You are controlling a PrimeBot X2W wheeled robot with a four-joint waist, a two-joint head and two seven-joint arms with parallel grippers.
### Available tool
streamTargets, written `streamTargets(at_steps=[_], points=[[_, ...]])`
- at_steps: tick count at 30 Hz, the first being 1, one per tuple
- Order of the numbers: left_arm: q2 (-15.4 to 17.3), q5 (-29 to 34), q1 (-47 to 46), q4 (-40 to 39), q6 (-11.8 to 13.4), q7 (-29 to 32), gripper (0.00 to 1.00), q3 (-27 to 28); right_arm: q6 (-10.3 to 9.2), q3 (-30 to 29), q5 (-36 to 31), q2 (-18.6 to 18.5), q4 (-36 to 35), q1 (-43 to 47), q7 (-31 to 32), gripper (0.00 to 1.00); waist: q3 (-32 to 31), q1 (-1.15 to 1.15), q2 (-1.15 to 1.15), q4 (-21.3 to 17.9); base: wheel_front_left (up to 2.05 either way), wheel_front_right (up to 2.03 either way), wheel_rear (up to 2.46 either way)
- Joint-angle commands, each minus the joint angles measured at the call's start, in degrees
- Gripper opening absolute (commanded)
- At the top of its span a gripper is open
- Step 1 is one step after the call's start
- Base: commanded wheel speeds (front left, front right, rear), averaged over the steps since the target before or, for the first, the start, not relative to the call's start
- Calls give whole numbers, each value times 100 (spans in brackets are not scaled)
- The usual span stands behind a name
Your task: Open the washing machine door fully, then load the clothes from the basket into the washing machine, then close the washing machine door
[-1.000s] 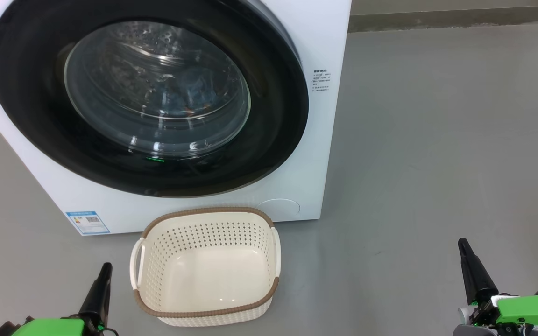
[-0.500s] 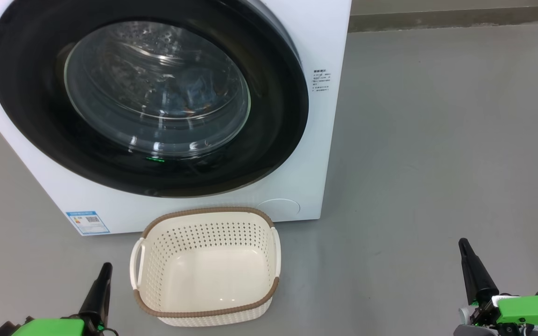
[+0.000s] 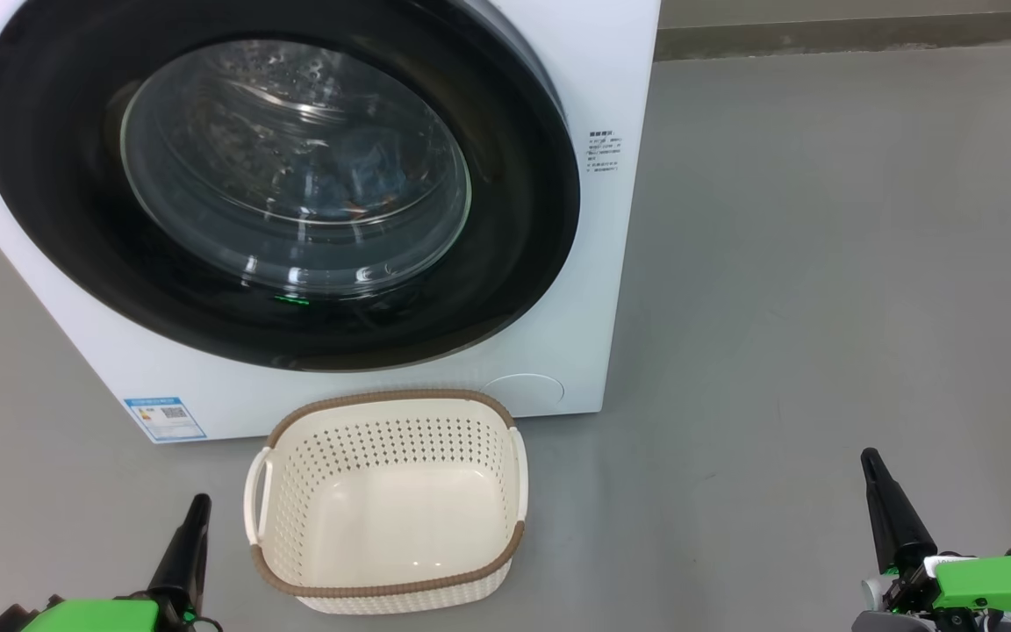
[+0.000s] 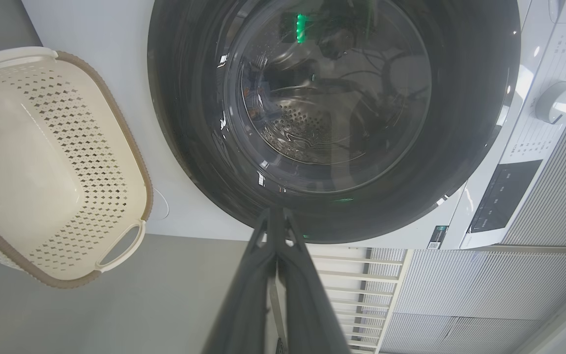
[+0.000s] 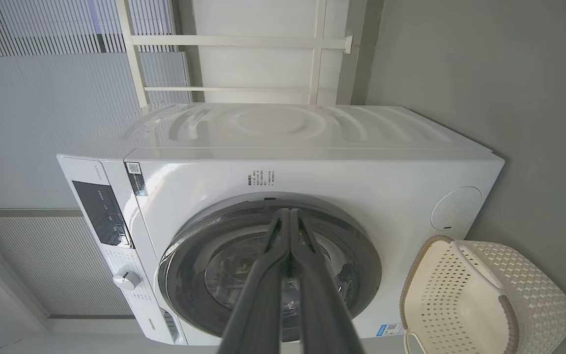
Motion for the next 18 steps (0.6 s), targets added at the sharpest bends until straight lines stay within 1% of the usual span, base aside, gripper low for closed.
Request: streamTargets(at_steps=[1,18], points=[[96,-47,-233,-162,-17,11,0,196,10,118,-38,-17,-140,-234,23,0,0,0,0,0,0,0,0],[96,-47,-233,-162,-17,11,0,196,10,108,-47,-10,-140,-235,31,0,0,0,0,0,0,0,0]])
